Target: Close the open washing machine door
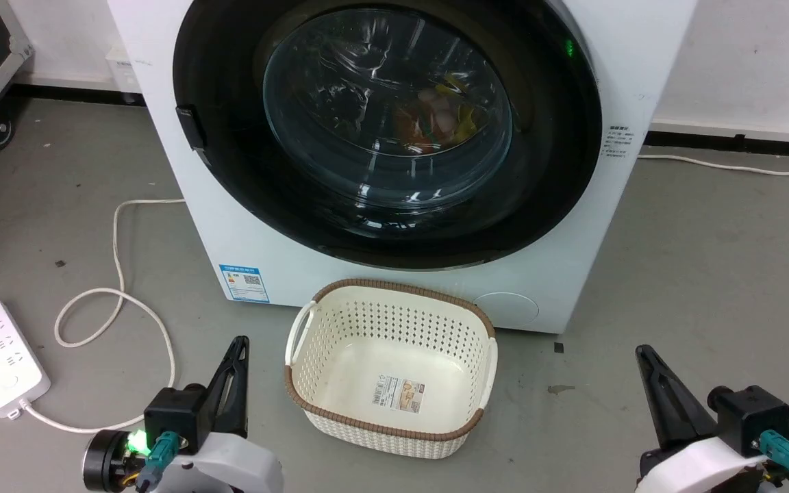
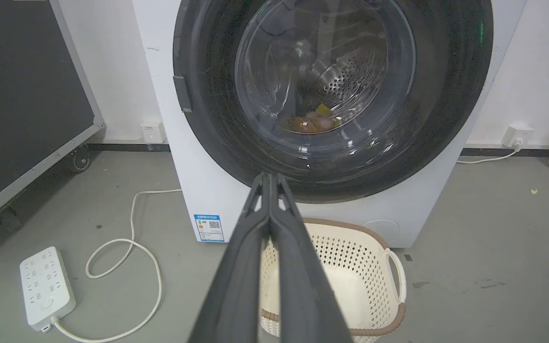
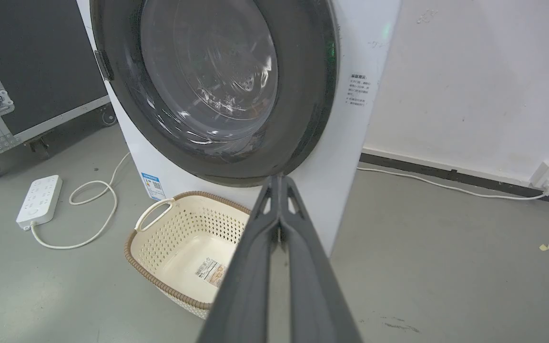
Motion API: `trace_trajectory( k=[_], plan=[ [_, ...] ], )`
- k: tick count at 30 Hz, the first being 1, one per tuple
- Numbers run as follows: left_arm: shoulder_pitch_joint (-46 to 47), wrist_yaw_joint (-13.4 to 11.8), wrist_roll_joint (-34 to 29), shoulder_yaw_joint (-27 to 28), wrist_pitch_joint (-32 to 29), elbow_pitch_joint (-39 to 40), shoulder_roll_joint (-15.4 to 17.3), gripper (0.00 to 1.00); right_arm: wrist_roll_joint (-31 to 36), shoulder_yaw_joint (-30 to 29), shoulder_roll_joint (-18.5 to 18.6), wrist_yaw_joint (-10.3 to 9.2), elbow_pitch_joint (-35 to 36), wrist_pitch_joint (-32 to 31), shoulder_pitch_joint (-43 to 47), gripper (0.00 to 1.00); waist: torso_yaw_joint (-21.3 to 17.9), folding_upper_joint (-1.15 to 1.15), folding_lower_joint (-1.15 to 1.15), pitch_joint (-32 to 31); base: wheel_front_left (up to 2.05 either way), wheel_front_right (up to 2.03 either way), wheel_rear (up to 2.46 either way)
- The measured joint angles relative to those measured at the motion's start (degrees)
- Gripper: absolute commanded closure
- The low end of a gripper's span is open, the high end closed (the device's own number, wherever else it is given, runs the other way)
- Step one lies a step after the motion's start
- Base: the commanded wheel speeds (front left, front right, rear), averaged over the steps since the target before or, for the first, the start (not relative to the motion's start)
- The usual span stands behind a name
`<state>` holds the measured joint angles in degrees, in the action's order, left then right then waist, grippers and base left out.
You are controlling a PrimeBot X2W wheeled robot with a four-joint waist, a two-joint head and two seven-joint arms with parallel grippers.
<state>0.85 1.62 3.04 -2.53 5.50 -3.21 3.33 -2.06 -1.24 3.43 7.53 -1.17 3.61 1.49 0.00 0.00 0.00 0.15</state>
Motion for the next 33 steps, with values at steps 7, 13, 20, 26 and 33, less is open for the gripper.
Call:
trace_trajectory(
  k=[7,13,20,26,33],
  plan=[
    [0.0,-0.2,-0.5,0.4,-0.9,0.4,-0.1,1.0,0.1,0.2,0.0,0.0,0.1,-0.5,0.0,1.0,0.0,0.0,0.0,0.0,0.0,0.0,0.0],
    [0.0,-0.5,-0.8,0.8,-1.5,0.8,-0.1,1.0,0.4,0.4,-0.1,0.0,0.2,-1.0,-0.4,1.0,0.0,0.0,0.0,0.0,0.0,0.0,0.0],
    [0.0,-0.5,-1.0,1.1,-2.4,1.3,-0.2,1.0,0.6,0.5,-0.1,0.0,0.4,-1.5,-0.4,1.0,0.0,0.0,0.0,-0.1,0.0,0.0,0.0],
    [0.0,-0.7,-1.5,1.4,-3.0,1.6,-0.3,1.0,1.1,0.6,-0.1,0.0,0.4,-2.0,-0.5,1.0,0.0,0.0,0.0,-0.1,0.0,0.0,0.0],
    [0.0,-1.0,-1.9,1.7,-3.9,2.1,-0.3,1.0,1.2,0.8,-0.2,0.0,0.5,-2.5,-0.6,1.0,0.0,0.0,0.0,-0.1,0.0,0.0,0.0]
  ],
)
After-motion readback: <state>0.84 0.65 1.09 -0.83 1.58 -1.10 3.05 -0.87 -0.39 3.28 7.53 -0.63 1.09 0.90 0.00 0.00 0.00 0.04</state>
